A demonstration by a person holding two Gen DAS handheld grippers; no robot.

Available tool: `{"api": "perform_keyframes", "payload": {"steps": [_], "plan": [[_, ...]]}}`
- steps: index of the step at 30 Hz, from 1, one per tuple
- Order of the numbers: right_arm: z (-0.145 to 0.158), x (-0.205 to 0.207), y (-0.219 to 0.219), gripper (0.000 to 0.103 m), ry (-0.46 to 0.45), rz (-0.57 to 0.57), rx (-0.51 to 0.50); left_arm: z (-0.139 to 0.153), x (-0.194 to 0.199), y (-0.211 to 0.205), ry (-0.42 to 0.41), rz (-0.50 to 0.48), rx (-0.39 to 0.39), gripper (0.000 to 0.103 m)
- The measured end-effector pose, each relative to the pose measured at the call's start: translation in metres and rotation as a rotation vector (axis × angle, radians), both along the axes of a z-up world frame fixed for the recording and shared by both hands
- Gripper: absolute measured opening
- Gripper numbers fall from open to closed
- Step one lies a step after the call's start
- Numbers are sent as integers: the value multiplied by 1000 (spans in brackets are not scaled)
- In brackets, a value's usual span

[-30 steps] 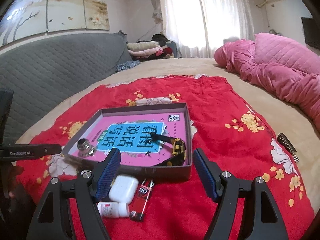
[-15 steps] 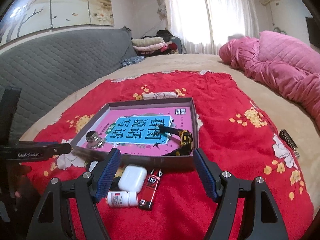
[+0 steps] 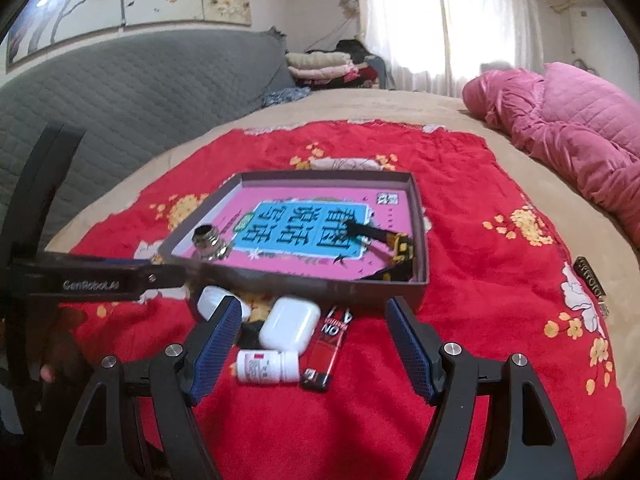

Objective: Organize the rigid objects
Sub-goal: 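Withdraw both tools from the box back toward the remaining items, then move left tool toward the white bottle cap while right tool approaches the white pill bottle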

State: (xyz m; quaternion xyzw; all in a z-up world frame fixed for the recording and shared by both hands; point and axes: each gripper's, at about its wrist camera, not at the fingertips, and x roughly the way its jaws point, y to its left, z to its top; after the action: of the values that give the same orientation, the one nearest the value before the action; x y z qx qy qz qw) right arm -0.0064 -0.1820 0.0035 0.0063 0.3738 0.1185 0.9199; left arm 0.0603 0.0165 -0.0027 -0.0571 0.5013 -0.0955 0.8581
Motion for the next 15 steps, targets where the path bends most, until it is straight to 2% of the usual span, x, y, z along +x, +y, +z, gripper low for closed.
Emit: {"api": "perform_keyframes", "payload": {"steps": [15], "plan": [[-27, 6, 17, 76, 131, 86, -15, -10, 9, -11, 58, -2, -14, 52]]}}
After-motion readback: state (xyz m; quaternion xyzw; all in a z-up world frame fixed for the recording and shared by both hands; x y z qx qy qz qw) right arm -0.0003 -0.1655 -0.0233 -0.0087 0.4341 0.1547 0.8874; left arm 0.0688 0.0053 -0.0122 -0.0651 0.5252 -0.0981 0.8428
